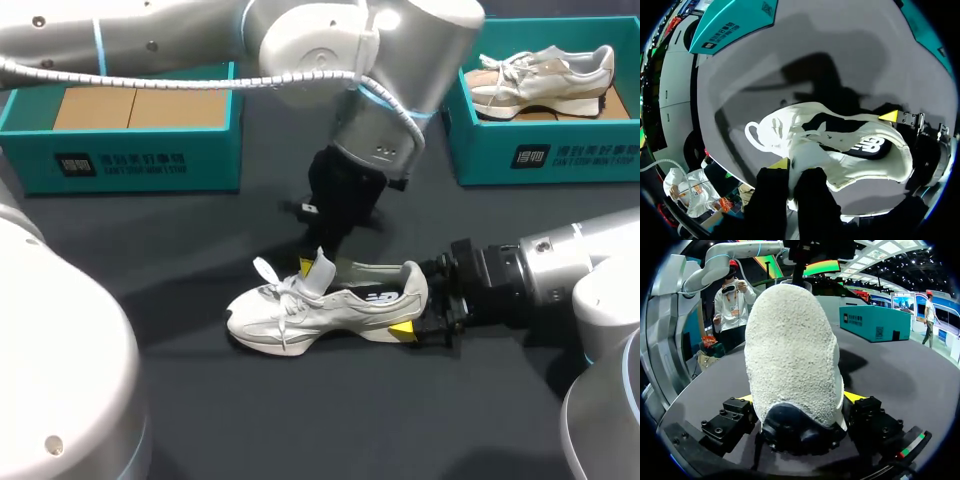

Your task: Take the shoe out of the shoebox, open the shoe tongue, remove and reinsert the insole, then place the shoe into the shoebox

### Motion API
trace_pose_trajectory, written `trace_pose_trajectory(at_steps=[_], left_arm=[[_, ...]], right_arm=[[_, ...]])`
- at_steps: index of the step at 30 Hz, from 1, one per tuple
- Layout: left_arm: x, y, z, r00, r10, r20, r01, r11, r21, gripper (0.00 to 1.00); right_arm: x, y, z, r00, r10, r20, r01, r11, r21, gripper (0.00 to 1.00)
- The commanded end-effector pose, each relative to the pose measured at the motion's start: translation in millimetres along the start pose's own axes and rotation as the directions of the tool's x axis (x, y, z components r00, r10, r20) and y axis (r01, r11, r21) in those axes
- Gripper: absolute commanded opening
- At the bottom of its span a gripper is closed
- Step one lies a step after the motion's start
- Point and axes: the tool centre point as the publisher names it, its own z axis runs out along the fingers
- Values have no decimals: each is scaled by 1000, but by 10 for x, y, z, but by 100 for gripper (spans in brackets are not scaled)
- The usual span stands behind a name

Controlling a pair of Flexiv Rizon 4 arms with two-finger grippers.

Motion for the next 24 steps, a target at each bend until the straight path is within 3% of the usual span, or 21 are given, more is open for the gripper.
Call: trace_pose_trajectory(at_steps=[1,6,11,24], left_arm=[[-315,-28,64,972,-5,-234,-1,1000,-26,0],[-456,-32,127,946,-10,-324,-5,999,-46,0],[-578,-50,239,937,-11,-348,-5,999,-44,0],[-639,-110,595,973,1,-230,1,1000,10,0]], right_arm=[[11,6,14,1000,1,2,-1,1000,3,0],[11,6,14,1000,1,2,-1,1000,3,0],[11,6,14,1000,1,2,-1,1000,3,0],[11,6,14,1000,1,2,-1,1000,3,0]])
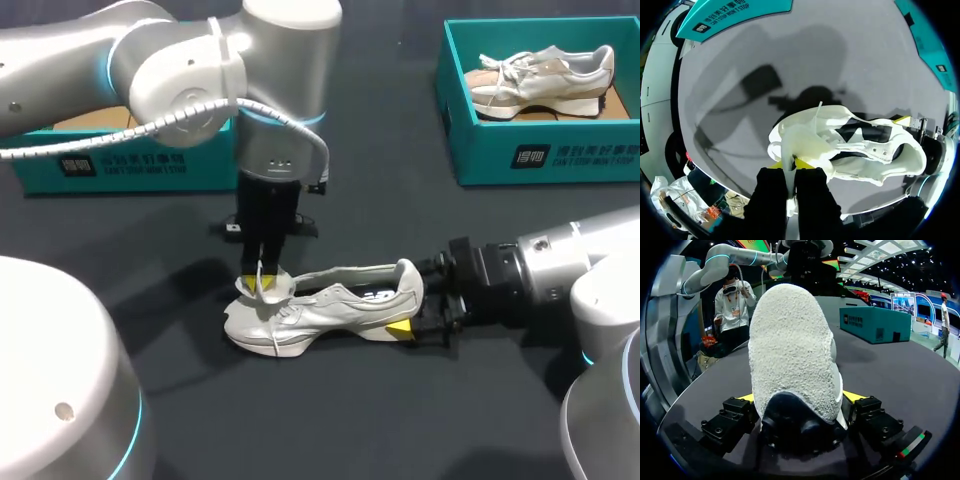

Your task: Take the shoe out of the shoebox, open the shoe tongue, remove and reinsert the insole, then place the shoe into the shoebox

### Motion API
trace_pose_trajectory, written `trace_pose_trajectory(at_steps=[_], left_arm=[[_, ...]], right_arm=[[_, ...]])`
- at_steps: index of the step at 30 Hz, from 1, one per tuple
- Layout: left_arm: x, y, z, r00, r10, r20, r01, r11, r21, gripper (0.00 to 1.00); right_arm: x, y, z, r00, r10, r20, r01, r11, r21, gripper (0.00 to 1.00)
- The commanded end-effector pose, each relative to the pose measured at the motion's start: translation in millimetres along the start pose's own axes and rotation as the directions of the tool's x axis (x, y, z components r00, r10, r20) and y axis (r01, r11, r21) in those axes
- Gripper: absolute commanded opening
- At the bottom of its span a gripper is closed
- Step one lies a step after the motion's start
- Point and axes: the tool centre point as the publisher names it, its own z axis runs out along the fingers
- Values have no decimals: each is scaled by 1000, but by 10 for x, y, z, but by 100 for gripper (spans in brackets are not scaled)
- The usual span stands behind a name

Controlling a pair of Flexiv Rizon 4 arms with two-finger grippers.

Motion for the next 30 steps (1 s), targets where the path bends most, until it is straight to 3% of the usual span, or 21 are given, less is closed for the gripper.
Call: trace_pose_trajectory(at_steps=[1,6,14,25,30], left_arm=[[-127,-21,107,1000,-2,-25,2,1000,8,0],[-168,-106,188,1000,-8,9,8,1000,9,24],[-260,-224,236,996,-13,86,11,1000,21,45],[-333,-291,364,986,13,166,-22,998,55,49],[-397,-288,281,988,24,155,-31,999,44,48]], right_arm=[[8,-40,-7,1000,1,2,-1,1000,5,0],[8,-40,-7,1000,1,2,-1,1000,5,0],[8,-40,-7,1000,1,2,-1,1000,5,0],[8,-40,-7,1000,1,2,-1,1000,5,0],[8,-40,-7,1000,1,2,-1,1000,5,0]])
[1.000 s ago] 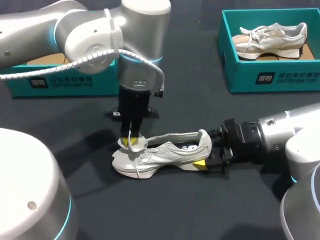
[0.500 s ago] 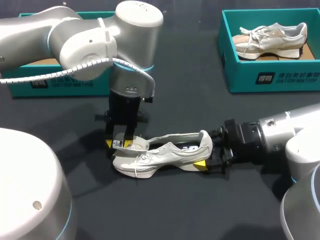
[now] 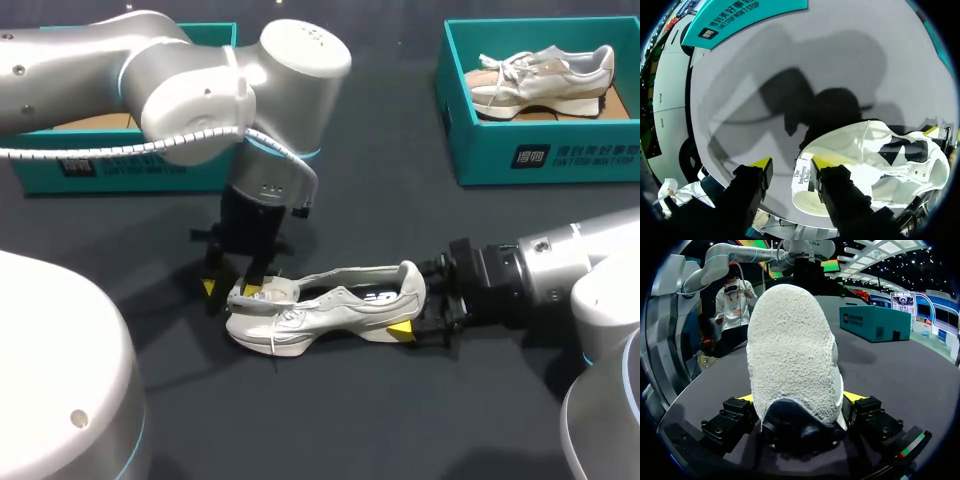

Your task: Take the shoe out of the shoebox, open the shoe tongue, remove and reinsert the insole, then place the shoe into the shoebox

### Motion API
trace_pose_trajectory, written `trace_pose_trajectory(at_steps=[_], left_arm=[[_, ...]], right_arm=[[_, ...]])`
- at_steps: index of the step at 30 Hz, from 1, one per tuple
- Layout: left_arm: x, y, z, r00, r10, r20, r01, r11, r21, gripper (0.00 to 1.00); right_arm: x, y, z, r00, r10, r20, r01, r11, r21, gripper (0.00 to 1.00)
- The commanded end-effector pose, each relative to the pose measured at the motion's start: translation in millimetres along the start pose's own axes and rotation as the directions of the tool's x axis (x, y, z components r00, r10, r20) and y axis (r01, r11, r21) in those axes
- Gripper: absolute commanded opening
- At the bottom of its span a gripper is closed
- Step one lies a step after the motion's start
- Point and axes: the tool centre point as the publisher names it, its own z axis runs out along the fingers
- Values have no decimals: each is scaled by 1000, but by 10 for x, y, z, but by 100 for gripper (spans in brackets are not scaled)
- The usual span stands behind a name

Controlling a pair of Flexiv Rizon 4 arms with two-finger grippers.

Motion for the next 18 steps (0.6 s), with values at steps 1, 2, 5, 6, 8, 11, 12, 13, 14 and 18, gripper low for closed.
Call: trace_pose_trajectory(at_steps=[1,2,5,6,8,11,12,13,14,18], left_arm=[[-53,-17,-75,1000,7,-22,-7,1000,-2,48],[-70,-16,-116,999,14,-33,-14,1000,-4,48],[-99,-8,-250,997,37,-71,-37,999,2,48],[-105,-5,-307,995,43,-88,-43,999,5,48],[-98,-5,-424,990,65,-122,-64,998,14,48],[-75,16,-628,979,108,-170,-103,994,33,47],[-63,27,-687,976,118,-185,-112,993,41,48],[-49,43,-755,971,132,-199,-124,991,51,48],[-36,57,-819,966,140,-216,-128,990,66,48],[62,97,-1086,941,165,-294,-139,984,110,48]], right_arm=[[6,-7,-4,1000,1,1,-1,1000,3,0],[6,-7,-4,1000,1,1,-1,1000,3,0],[6,-7,-4,1000,1,1,-1,1000,3,0],[6,-7,-4,1000,1,1,-1,1000,3,0],[6,-7,-4,1000,1,1,-1,1000,3,0],[6,-7,-4,1000,1,1,-1,1000,3,0],[6,-7,-4,1000,1,1,-1,1000,3,0],[6,-7,-4,1000,1,1,-1,1000,3,0],[6,-7,-4,1000,1,1,-1,1000,3,0],[6,-7,-4,1000,1,1,-1,1000,3,0]])
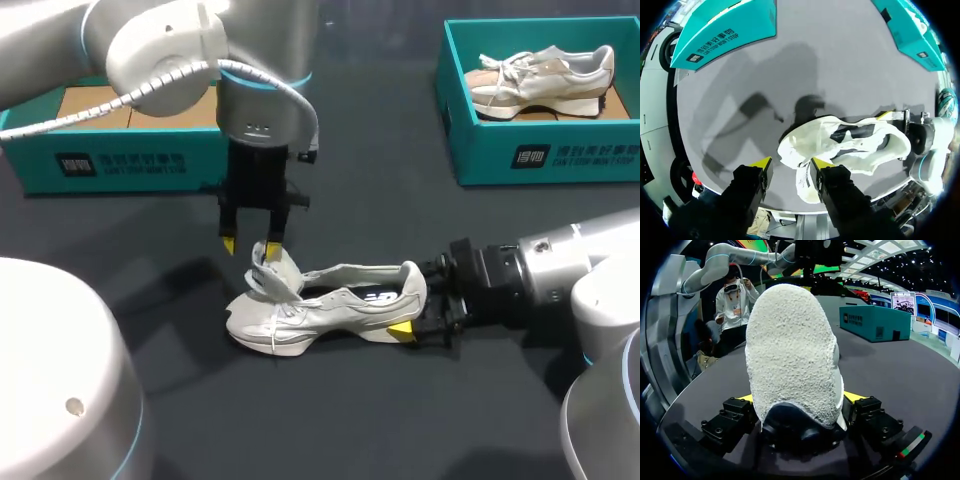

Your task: Take the shoe out of the shoebox, open the shoe tongue, remove and reinsert the insole, then place the shoe into the shoebox

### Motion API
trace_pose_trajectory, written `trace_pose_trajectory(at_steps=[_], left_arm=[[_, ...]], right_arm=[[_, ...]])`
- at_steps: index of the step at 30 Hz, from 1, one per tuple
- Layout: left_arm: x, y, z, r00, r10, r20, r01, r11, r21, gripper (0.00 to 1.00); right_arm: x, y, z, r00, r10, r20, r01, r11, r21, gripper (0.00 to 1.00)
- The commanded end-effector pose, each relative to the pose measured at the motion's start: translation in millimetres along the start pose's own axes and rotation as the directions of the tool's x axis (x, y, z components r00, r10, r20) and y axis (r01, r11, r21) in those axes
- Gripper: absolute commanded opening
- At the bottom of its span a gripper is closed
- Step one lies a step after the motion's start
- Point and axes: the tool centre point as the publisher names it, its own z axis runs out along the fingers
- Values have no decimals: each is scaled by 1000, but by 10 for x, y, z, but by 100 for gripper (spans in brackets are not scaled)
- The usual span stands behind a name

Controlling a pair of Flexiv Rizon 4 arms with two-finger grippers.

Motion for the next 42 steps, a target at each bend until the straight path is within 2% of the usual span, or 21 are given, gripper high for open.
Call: trace_pose_trajectory(at_steps=[1,7,10,14,18,20,24,28,29,41,42], left_arm=[[13,93,-255,995,23,-94,-17,998,64,48],[225,138,-461,976,149,-156,-131,984,120,51],[299,167,-545,956,234,-175,-213,969,129,56],[394,221,-647,911,368,-184,-351,928,121,55],[470,287,-712,805,564,-184,-554,825,107,43],[524,300,-776,751,633,-190,-627,773,98,0],[608,331,-885,622,763,-173,-756,644,122,0],[596,315,-964,470,880,-64,-870,474,133,0],[601,275,-978,496,863,-95,-854,505,125,0],[601,275,-978,496,863,-95,-854,505,125,0],[623,242,-955,502,862,-73,-849,507,148,0]], right_arm=[[7,2,-2,1000,1,2,-1,1000,3,0],[7,2,-2,1000,1,2,-1,1000,3,0],[7,2,-2,1000,1,2,-1,1000,3,0],[7,2,-2,1000,1,2,-1,1000,3,0],[7,2,-2,1000,1,2,-1,1000,3,0],[7,2,-2,1000,1,2,-1,1000,3,0],[7,2,-2,1000,1,2,-1,1000,3,0],[7,2,-2,1000,1,2,-1,1000,3,0],[7,2,-2,1000,1,2,-1,1000,3,0],[7,2,-2,1000,1,2,-1,1000,3,0],[7,2,-2,1000,1,2,-1,1000,3,0]])
